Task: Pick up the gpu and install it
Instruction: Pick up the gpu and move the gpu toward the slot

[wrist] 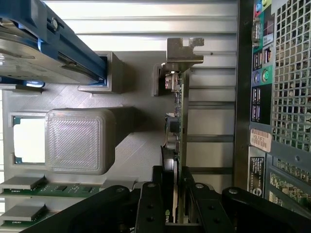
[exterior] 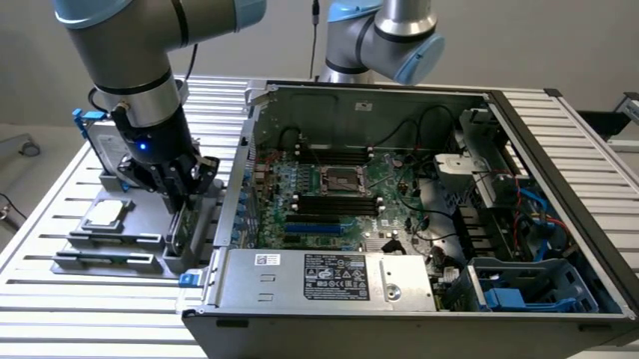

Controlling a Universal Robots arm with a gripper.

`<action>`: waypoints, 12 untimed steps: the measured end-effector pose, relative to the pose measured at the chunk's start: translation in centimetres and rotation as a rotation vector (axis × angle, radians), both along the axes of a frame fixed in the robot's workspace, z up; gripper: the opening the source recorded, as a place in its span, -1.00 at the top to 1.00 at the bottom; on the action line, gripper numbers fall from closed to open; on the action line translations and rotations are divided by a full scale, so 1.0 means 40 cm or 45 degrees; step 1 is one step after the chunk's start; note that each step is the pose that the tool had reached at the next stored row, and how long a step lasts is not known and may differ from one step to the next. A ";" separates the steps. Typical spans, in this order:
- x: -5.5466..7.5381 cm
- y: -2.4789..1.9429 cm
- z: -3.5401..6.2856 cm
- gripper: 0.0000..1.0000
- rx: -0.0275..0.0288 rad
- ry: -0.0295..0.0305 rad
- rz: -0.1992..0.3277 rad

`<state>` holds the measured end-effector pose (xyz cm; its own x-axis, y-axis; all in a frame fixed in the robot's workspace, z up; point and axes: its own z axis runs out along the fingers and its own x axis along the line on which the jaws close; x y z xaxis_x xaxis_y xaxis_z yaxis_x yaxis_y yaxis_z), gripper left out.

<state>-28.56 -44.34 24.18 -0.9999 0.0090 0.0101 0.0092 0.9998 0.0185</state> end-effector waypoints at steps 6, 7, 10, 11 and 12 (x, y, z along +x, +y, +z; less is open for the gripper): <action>0.000 0.000 0.000 0.47 0.0004 -0.0006 0.000; 0.000 0.000 0.002 0.47 0.0001 -0.0005 0.000; 0.000 0.000 0.009 0.47 0.0000 -0.0022 0.000; 0.000 0.000 0.012 0.47 -0.0001 -0.0034 0.000; 0.000 0.000 0.016 0.47 0.0000 -0.0050 0.000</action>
